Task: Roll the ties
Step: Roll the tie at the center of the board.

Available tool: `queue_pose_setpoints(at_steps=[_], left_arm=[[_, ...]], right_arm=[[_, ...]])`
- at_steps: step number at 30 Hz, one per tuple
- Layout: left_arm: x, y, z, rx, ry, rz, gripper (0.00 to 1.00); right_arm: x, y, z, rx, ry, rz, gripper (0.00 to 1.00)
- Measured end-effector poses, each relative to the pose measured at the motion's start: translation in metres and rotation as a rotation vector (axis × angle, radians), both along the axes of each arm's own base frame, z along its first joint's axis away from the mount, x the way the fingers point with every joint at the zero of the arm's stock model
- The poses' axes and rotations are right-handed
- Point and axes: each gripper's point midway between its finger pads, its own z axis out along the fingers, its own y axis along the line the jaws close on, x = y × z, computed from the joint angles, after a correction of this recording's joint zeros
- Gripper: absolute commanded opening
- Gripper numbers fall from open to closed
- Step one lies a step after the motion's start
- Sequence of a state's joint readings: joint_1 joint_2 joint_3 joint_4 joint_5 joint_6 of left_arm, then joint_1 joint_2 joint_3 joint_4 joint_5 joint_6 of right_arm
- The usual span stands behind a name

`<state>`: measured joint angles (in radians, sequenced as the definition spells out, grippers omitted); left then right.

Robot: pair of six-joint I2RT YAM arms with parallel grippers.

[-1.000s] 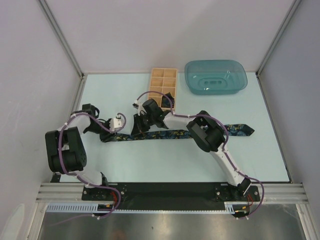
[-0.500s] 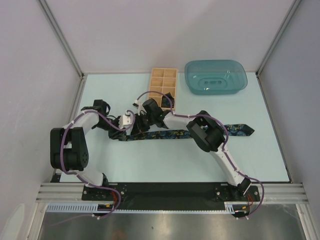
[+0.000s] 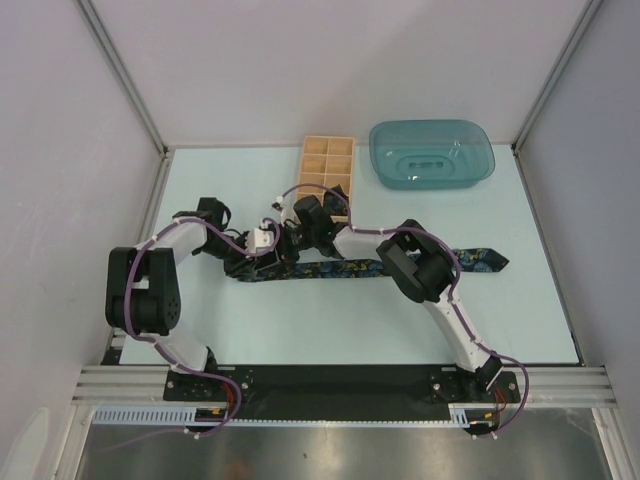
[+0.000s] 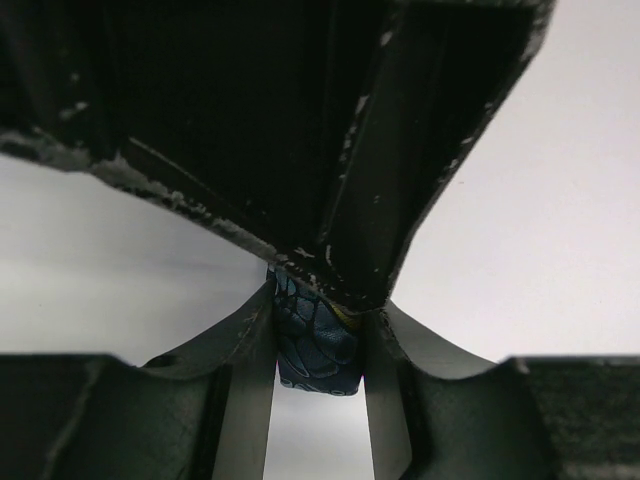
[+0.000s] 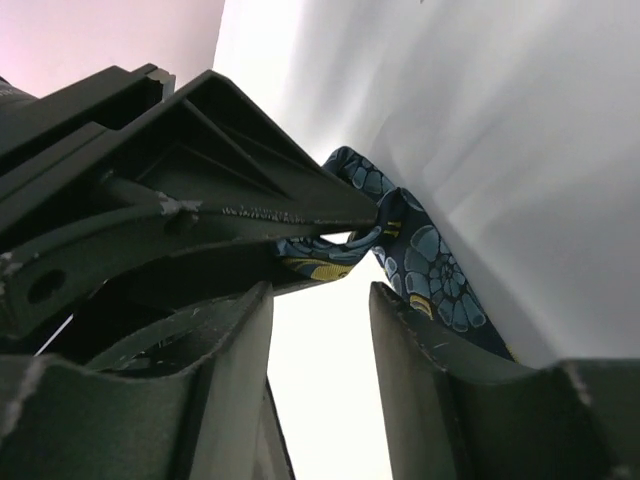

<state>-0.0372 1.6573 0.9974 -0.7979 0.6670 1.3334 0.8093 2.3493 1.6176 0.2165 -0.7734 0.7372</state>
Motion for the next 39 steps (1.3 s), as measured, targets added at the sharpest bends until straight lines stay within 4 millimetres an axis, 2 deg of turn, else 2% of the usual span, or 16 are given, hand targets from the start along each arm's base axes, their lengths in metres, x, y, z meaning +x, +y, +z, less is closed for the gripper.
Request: queue_pose_setpoints(at_steps=[7, 11, 27, 33, 39], left_arm=[[0.001, 0.003, -0.001, 0.018, 0.000, 0.008, 0.41], [0.000, 0.005, -0.003, 0.028, 0.000, 0.007, 0.41], [0.000, 0.002, -0.004, 0.031, -0.005, -0.003, 0.41], [-0.002, 0.002, -0.004, 0.031, 0.005, -0.001, 0.41], [-0.007, 0.002, -0.008, 0.031, 0.018, -0.003, 0.41]], right_arm=[[0.000, 0.001, 0.003, 0.010, 0.044, -0.019, 0.55], [0.002, 0.004, 0.009, 0.032, 0.064, -0.035, 0.53], [-0.002, 0.012, 0.008, 0.092, 0.180, -0.089, 0.48], [-0.004, 0.010, -0.005, 0.064, 0.193, -0.114, 0.47], [-0.008, 0.001, -0.024, 0.003, 0.223, -0.131, 0.52]])
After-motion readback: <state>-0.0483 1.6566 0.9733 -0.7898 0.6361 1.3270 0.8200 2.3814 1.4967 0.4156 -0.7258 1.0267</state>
